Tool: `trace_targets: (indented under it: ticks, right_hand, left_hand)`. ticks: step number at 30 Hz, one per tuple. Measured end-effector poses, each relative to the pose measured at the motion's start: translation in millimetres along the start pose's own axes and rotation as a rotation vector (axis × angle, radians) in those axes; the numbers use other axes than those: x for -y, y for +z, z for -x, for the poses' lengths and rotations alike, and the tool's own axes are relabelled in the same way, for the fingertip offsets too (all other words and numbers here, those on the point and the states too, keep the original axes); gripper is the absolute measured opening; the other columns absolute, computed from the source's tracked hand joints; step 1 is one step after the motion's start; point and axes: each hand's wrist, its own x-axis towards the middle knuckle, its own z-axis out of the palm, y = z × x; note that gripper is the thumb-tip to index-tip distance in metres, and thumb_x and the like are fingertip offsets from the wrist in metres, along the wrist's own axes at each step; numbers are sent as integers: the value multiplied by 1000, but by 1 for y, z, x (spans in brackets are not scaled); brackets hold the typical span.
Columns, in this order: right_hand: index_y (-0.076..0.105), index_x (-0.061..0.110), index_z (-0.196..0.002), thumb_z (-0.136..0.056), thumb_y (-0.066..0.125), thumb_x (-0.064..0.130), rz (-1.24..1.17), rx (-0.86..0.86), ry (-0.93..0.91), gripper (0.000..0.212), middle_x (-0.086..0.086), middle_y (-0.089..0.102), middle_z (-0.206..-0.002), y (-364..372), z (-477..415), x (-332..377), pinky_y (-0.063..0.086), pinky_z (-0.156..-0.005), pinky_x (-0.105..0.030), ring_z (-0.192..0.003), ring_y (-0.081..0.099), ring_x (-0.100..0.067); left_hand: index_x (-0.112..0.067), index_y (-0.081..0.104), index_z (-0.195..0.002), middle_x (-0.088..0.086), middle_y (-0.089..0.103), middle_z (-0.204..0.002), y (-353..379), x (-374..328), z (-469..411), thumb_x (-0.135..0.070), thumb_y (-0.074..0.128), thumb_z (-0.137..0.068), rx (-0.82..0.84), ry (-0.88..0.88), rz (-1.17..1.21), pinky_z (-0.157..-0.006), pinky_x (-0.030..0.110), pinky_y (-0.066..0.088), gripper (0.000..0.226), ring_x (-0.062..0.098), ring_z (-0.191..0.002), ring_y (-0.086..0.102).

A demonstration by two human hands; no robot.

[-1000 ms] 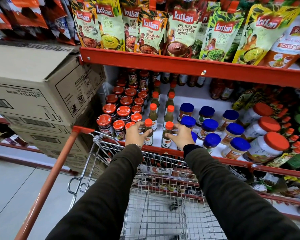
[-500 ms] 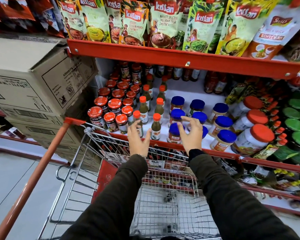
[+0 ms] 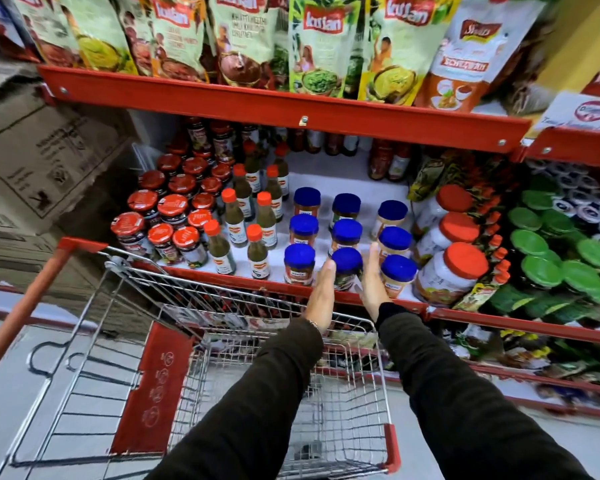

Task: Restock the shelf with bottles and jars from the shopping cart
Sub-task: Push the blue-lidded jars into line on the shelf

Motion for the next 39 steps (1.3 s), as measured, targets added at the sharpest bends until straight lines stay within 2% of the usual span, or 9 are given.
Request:
trace_targets:
  ticks: [7, 11, 15, 21, 26, 29, 33, 35, 39]
  right_hand:
    - [29, 29, -156, -71, 23, 96, 58, 95, 45, 109, 2, 35, -163, -13, 4, -4, 14, -128, -49, -152, 27, -16]
    - [25, 28, -157, -88, 14, 78, 65, 85, 12, 87, 1, 27, -166, -14, 13, -7, 13, -128, -47, -154, 22, -17]
    - [24, 29, -158, -77, 17, 90, 112, 87, 30, 101, 0, 26, -166, -16, 17, -9, 14, -127, -47, -154, 22, -19]
    - [27, 27, -156, -86, 17, 78, 96, 76, 0, 87, -2, 31, -164, -15, 20, -10, 16, -126, -46, -153, 25, -19]
    - [23, 28, -158, -64, 27, 100, 99, 15, -17, 118, -1, 27, -166, -23, 27, -23, 17, -126, -51, -153, 25, -20]
    - [48, 21, -144, -83, 31, 85, 28, -155, -44, 90, -4, 52, -149, -38, 31, -39, 34, -119, -49, -138, 48, -20]
    - [61, 17, -116, -104, 33, 50, -32, -455, -146, 45, -10, 65, -127, -63, 37, -53, 51, -102, -49, -117, 61, -25]
    - [60, 21, -117, -96, 34, 60, -39, -509, -151, 50, -8, 60, -132, -74, 36, -54, 45, -109, -55, -123, 57, -25]
    - [40, 22, -150, -101, 27, 61, -64, -362, -73, 64, -3, 39, -159, -88, 36, -38, 31, -121, -51, -146, 37, -21]
  left_hand:
    - [-34, 43, -148, 0, 44, -158, 6, 12, -18, -82, 17, -86, 20, -50, 45, -127, 51, 18, 83, 17, -149, 35]
    - [-49, 54, -132, -1, 45, -157, 3, 15, -28, -83, 16, -87, -4, -58, 40, -126, 51, 18, 68, 18, -149, 34]
    - [-45, 47, -142, -4, 47, -155, -8, 33, -51, -92, 25, -79, -5, -77, 36, -124, 54, 22, 82, 17, -147, 38]
    - [-42, 43, -146, -3, 43, -158, -5, 25, -42, -93, 24, -78, 24, -83, 5, -125, 53, 21, 87, 17, -148, 36]
    - [-36, 34, -152, -3, 37, -161, 1, 27, -25, -89, 28, -80, -159, 10, -41, -125, 48, 24, 90, 16, -149, 34]
    - [-27, 48, -140, 4, 50, -149, 5, 40, -14, -76, 31, -85, -319, 73, -42, -118, 48, 37, 76, 20, -138, 48]
    - [-13, 61, -121, 10, 62, -131, 24, 52, -4, -51, 33, -102, -300, 76, -56, -106, 47, 50, 51, 25, -121, 60]
    - [-12, 60, -129, 7, 62, -136, 38, 49, -6, -47, 32, -105, -196, 37, -52, -113, 47, 44, 51, 22, -127, 58]
    - [-24, 31, -155, 0, 31, -164, 74, 24, -16, -72, 29, -93, -31, -109, -14, -125, 39, 20, 79, 17, -151, 29]
